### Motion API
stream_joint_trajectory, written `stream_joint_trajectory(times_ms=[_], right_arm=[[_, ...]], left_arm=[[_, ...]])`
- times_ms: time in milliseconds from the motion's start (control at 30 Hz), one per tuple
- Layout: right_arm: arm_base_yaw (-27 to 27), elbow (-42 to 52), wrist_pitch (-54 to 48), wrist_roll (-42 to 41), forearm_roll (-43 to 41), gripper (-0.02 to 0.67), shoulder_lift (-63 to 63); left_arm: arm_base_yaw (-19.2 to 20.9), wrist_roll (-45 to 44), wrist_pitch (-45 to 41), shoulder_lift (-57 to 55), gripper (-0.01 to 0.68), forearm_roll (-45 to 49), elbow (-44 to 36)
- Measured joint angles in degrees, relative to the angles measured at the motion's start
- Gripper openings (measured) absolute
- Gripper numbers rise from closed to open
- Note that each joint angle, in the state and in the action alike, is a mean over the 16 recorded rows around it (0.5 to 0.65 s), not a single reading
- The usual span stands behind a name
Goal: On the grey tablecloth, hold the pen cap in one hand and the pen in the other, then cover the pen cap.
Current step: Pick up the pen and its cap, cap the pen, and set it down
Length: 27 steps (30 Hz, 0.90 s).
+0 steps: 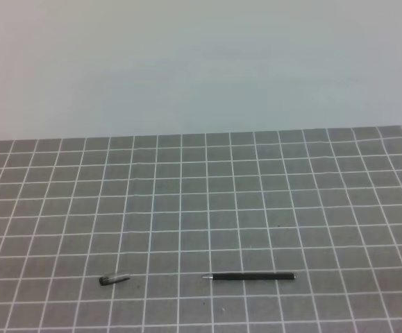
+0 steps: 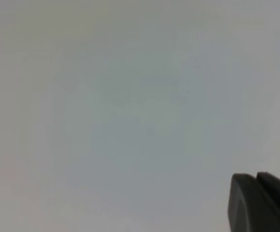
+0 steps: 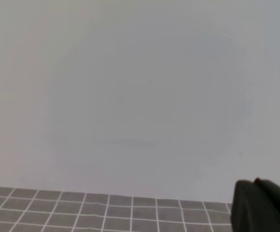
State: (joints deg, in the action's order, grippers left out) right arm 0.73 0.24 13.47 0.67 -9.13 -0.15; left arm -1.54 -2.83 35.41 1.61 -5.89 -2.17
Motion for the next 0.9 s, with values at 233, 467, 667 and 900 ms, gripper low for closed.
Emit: stream_joint_trajectory(times_ms=[233, 467, 667, 900], right_arm=[[0.00, -0.77, 1.07, 1.39, 0.00, 0.004, 0.01], [0.00, -4.94, -3.63, 3.09, -0.12, 0.004, 0.05], [0.00, -11.03, -12.72, 3.89, -0.22, 0.004, 0.08], [0.00, -19.75, -26.06, 3.42, 1.51, 0.004, 1.76]], left_arm=[[0.00, 0.57, -10.06, -0.24, 0.000, 1.75, 4.97], [0.00, 0.81, -30.87, -2.09, 0.000, 4.63, 14.71], [0.00, 0.82, -48.21, -5.53, 0.000, 4.93, 21.83], [0.00, 0.82, -57.65, -9.57, 0.000, 3.77, 23.73]])
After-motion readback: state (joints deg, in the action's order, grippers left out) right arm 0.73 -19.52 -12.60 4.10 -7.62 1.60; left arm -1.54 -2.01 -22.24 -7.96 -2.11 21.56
